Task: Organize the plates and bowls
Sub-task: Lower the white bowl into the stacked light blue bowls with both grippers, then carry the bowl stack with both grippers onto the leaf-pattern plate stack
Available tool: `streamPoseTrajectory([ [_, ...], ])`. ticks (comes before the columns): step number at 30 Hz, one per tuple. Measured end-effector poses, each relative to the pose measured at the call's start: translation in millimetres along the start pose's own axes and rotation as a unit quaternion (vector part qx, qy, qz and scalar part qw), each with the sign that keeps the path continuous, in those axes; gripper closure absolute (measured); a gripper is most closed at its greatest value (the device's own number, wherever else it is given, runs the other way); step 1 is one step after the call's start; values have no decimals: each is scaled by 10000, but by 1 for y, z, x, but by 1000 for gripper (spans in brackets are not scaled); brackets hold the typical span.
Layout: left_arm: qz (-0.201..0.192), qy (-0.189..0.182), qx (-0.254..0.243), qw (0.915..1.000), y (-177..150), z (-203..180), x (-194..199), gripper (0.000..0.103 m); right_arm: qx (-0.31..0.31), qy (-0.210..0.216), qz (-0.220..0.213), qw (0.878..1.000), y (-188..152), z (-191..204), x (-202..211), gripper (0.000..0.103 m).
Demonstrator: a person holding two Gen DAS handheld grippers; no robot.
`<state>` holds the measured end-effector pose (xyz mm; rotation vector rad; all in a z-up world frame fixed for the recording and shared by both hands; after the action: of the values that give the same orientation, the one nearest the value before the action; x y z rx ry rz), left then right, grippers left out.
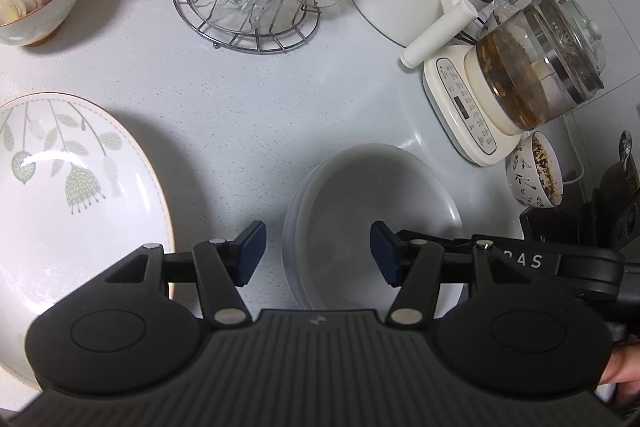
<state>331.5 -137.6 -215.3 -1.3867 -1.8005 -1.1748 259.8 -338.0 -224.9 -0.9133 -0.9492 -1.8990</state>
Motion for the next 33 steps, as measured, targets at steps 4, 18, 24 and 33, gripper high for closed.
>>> streamPoseTrajectory([
  [4, 20, -179, 104, 9998, -1, 7, 5, 44, -33, 7, -28, 10000, -3, 7, 3, 84],
  [18, -227, -452, 345, 9981, 1, 37, 45, 76, -141, 155, -266, 9994, -17, 37, 24, 84],
  [24, -420, -505, 342, 9973, 4, 51, 76, 76, -39, 247, -438, 9987, -25, 64, 33, 84],
  [33, -671, -432, 423, 9959, 1, 78, 114, 76, 370, 321, -516, 9975, -41, 108, 36, 84],
])
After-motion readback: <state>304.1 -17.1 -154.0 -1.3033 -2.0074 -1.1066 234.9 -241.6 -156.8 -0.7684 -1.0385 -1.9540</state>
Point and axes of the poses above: each gripper's, at about its wrist camera, not at the fingertips, and x roughly against the way its jaws point, z to its left, y to its top, the point moved 4 cm from there along -x, roughly the way its jaws point, and after that the axes turned 3 degrees about x, right-handed, at the moved point
